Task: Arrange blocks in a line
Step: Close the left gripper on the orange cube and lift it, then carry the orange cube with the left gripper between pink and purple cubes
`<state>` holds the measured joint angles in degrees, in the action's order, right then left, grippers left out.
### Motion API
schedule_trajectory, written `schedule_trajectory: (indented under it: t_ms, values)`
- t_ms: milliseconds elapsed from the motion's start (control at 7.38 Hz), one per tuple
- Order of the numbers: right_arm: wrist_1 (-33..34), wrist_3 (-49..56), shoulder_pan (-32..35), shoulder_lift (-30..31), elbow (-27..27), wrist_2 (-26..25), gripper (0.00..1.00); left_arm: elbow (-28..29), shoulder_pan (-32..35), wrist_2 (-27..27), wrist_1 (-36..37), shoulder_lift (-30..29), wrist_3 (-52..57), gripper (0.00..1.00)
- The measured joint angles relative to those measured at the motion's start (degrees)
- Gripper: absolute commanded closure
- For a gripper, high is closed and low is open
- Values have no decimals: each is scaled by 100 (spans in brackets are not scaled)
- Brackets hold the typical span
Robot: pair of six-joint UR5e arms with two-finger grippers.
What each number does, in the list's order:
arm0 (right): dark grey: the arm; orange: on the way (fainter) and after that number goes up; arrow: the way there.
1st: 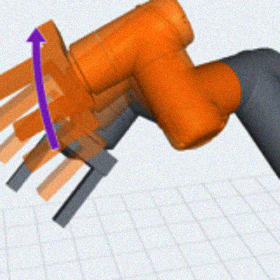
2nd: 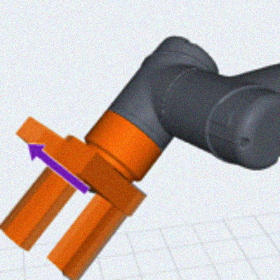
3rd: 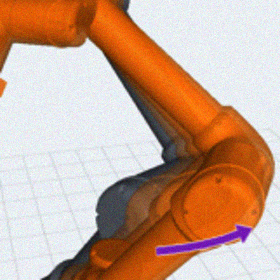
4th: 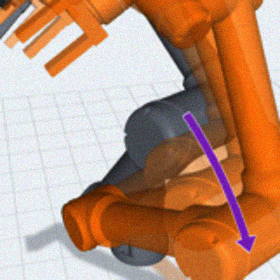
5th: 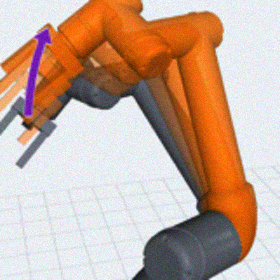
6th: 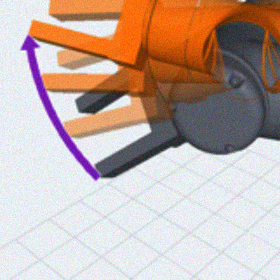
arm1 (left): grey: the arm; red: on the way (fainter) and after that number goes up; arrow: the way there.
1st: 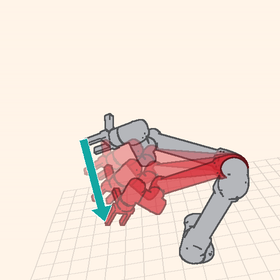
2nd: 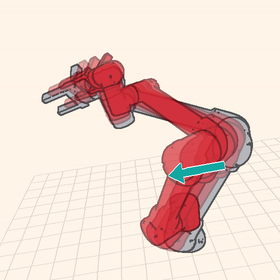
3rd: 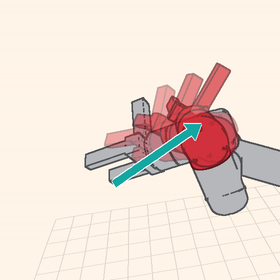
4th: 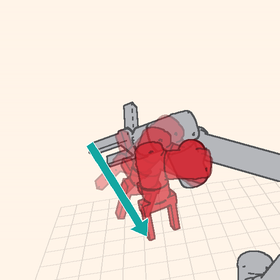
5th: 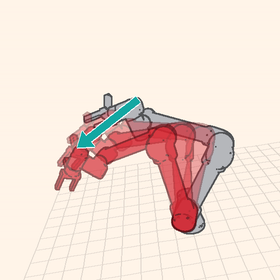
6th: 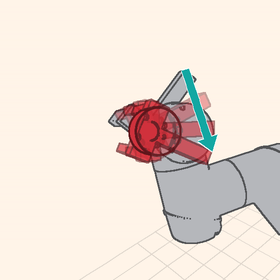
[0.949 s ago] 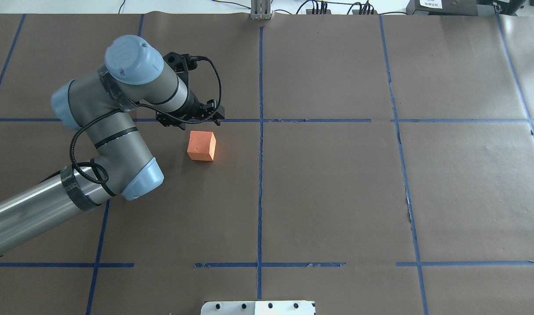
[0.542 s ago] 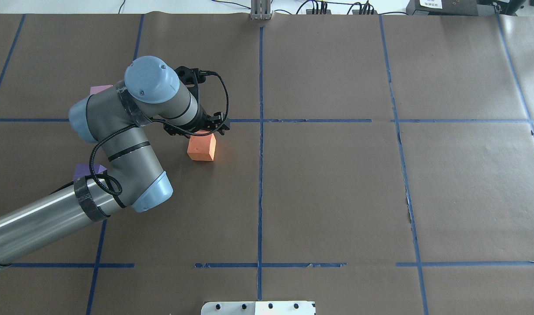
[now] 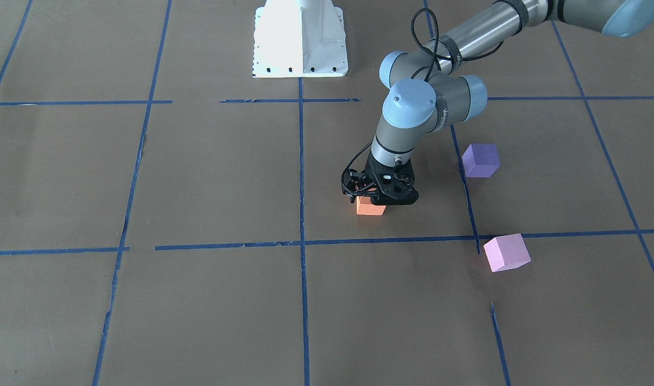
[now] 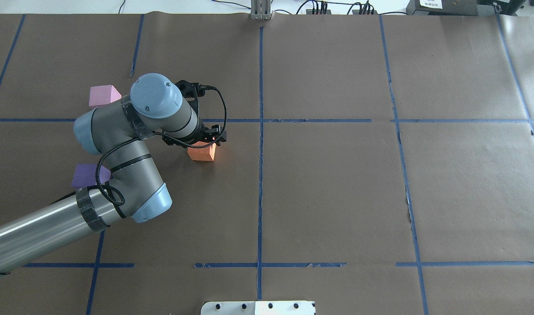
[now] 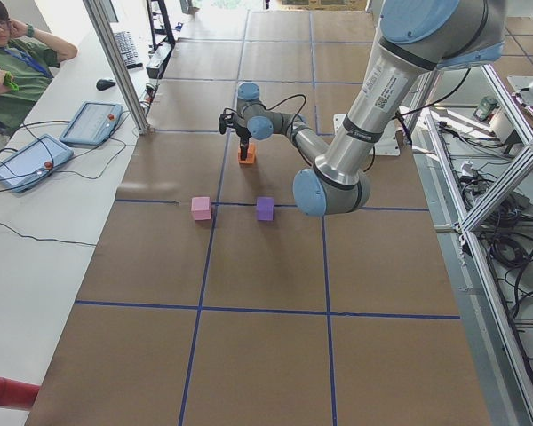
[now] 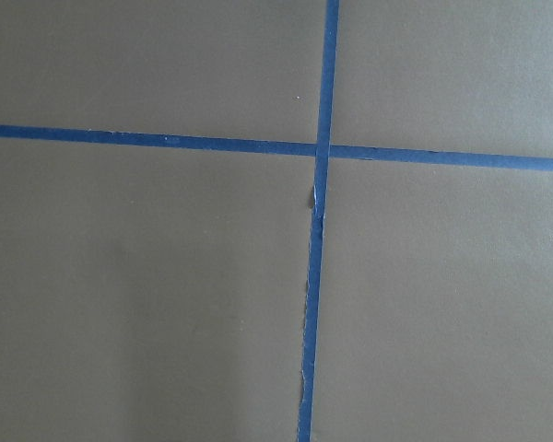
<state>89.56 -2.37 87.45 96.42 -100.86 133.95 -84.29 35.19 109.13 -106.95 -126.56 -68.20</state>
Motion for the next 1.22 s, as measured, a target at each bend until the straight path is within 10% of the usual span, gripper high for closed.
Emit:
schedule_trajectory:
  t_ms: [136,1220]
  values:
    - [0,0,0,0,-3,0,0,14,-37,16,-6,-2,43,93]
    - [0,0,0,0,-3,0,0,-719,1465,1130,15,1781,2011,80]
